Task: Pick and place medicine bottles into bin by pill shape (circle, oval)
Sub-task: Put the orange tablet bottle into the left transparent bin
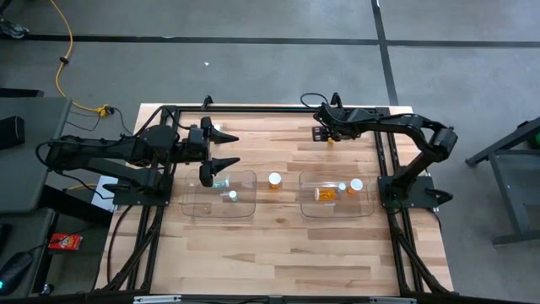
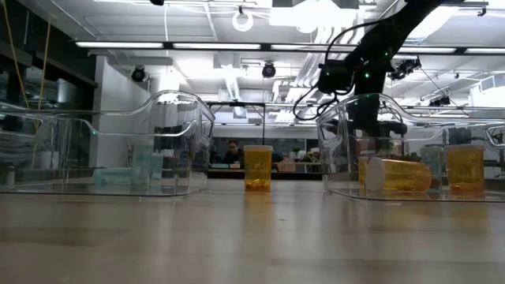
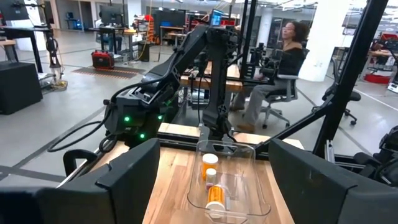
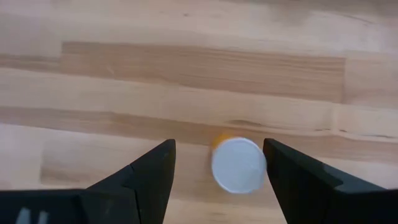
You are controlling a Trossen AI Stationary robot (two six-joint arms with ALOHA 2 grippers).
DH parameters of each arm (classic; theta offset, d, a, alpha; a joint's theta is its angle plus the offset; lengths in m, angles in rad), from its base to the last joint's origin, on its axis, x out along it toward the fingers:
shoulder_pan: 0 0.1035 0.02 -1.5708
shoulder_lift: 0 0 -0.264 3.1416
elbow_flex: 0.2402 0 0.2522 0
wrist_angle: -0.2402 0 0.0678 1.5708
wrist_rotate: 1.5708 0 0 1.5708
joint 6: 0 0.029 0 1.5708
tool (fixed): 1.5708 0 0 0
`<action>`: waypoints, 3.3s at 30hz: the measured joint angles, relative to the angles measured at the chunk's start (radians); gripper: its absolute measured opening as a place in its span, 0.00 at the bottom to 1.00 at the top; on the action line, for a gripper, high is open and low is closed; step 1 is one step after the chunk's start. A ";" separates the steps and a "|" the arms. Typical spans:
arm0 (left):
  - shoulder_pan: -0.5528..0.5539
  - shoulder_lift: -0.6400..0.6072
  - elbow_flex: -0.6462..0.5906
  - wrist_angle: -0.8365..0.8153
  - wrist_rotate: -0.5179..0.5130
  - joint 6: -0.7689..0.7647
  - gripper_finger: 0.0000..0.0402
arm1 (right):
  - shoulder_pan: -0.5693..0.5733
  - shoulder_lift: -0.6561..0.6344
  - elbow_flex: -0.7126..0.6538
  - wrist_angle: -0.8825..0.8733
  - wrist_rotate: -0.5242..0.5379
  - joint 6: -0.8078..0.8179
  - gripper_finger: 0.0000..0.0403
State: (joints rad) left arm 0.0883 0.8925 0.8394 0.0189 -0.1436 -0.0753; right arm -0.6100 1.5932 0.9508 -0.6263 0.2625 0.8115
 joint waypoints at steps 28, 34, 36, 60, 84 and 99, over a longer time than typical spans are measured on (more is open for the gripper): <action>0.001 0.000 0.000 0.000 -0.003 0.000 0.73 | -0.006 -0.002 0.001 -0.020 0.016 -0.006 0.26; 0.001 0.000 0.000 0.000 -0.003 0.000 0.73 | 0.003 -0.055 0.011 -0.022 -0.028 -0.078 0.23; 0.001 0.000 0.000 0.000 -0.003 0.000 0.73 | 0.019 -0.106 0.022 -0.013 -0.031 -0.116 0.24; 0.019 0.333 0.070 -0.073 0.091 -0.101 0.73 | 0.539 -0.180 0.357 0.202 -0.284 -0.513 0.24; 0.022 0.457 0.115 0.048 0.170 -0.211 0.63 | 0.571 -0.080 0.508 0.138 -0.427 -0.681 0.24; 0.022 0.457 0.115 0.061 0.158 -0.184 0.31 | 0.571 -0.080 0.508 0.138 -0.424 -0.682 0.24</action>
State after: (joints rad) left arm 0.1104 1.3491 0.9543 0.0799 0.0145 -0.2590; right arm -0.0388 1.5135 1.4586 -0.4885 -0.1616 0.1295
